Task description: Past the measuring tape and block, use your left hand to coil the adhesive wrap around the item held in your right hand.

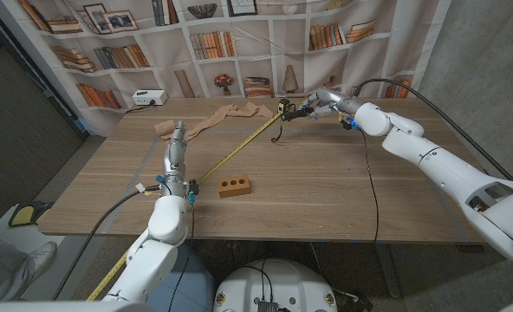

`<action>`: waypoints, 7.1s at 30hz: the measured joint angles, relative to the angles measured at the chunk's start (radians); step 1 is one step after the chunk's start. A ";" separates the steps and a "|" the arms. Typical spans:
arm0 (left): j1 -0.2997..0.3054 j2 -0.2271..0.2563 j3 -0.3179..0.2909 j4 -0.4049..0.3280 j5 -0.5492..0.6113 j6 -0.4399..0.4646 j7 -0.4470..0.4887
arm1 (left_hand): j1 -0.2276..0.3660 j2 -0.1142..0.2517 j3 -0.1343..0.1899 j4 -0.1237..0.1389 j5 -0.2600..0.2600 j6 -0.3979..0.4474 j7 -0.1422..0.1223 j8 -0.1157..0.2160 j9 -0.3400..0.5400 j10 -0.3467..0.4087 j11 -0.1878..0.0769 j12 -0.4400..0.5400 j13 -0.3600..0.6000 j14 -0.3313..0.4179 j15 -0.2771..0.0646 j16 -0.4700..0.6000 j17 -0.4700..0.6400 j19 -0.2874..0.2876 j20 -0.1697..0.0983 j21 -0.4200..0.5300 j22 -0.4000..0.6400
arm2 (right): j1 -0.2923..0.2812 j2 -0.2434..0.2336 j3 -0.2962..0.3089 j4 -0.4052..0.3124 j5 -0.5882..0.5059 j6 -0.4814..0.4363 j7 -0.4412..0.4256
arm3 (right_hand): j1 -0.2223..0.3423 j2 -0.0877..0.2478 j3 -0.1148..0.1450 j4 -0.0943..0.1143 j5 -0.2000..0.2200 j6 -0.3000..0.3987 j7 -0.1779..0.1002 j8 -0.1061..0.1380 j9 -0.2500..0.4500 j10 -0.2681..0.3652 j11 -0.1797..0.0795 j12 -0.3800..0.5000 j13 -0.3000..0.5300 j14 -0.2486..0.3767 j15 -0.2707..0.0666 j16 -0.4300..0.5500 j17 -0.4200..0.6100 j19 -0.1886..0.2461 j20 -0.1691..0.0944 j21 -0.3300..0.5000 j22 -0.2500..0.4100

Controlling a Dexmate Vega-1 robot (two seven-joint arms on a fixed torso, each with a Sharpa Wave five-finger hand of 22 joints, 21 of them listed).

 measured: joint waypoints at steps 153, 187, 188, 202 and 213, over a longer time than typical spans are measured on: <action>-0.233 0.094 -0.080 0.154 0.201 0.259 -0.072 | 0.052 0.036 0.039 -0.039 0.000 0.003 -0.003 0.000 0.000 0.015 -0.037 -0.004 0.000 -0.037 -0.017 -0.008 0.000 -0.025 -0.028 -0.004 -0.002 | 0.036 0.024 -0.041 -0.013 -0.056 -0.040 0.023 | -0.003 -0.011 0.008 -0.008 -0.005 0.022 -0.004 -0.033 0.004 0.001 0.000 0.000 0.002 0.039 -0.011 -0.078 0.079 -0.057 0.003 0.136 -0.023; -0.243 0.121 -0.073 0.151 0.348 0.328 -0.057 | 0.069 0.045 0.049 -0.049 0.000 0.025 0.011 0.000 0.000 0.020 -0.030 -0.004 0.000 -0.036 -0.036 -0.008 -0.002 -0.009 -0.045 -0.004 -0.002 | 0.017 -0.003 -0.030 -0.067 -0.057 -0.062 0.035 | -0.003 -0.010 0.011 -0.011 -0.009 0.034 -0.005 -0.046 0.004 0.003 -0.001 0.000 0.002 0.043 -0.018 -0.093 0.093 -0.075 0.007 0.156 -0.028; -0.241 0.122 -0.074 0.149 0.348 0.328 -0.057 | 0.075 0.047 0.051 -0.051 0.000 0.025 0.011 0.000 0.000 0.020 -0.030 -0.004 0.000 -0.036 -0.036 -0.008 -0.002 -0.009 -0.045 -0.004 -0.002 | 0.017 -0.003 -0.030 -0.067 -0.057 -0.064 0.035 | -0.003 -0.010 0.011 -0.011 -0.009 0.034 -0.005 -0.046 0.004 0.003 -0.001 0.000 0.002 0.043 -0.018 -0.093 0.093 -0.075 0.007 0.157 -0.028; -0.234 0.129 -0.080 0.126 0.424 0.383 -0.053 | 0.083 0.052 0.051 -0.051 -0.005 0.049 0.016 0.006 0.000 0.071 -0.034 0.017 0.000 0.018 -0.041 0.008 0.000 0.008 -0.042 0.000 -0.002 | -0.007 -0.025 -0.017 -0.117 -0.053 -0.085 0.034 | -0.003 -0.010 0.011 -0.011 -0.009 0.035 -0.003 -0.042 0.004 0.003 -0.001 0.000 0.002 0.043 -0.018 -0.100 0.101 -0.075 0.007 0.171 -0.033; -0.238 0.130 -0.082 0.122 0.455 0.404 -0.047 | 0.086 0.054 0.059 -0.050 -0.005 0.063 0.023 0.008 0.000 0.086 -0.036 0.021 0.005 0.032 -0.039 0.008 0.001 0.016 -0.045 0.000 -0.002 | -0.014 -0.032 -0.015 -0.130 -0.053 -0.095 0.033 | -0.003 -0.010 0.011 -0.011 -0.012 0.035 -0.003 -0.043 0.009 0.003 -0.001 0.000 0.002 0.044 -0.017 -0.100 0.106 -0.084 0.006 0.177 -0.032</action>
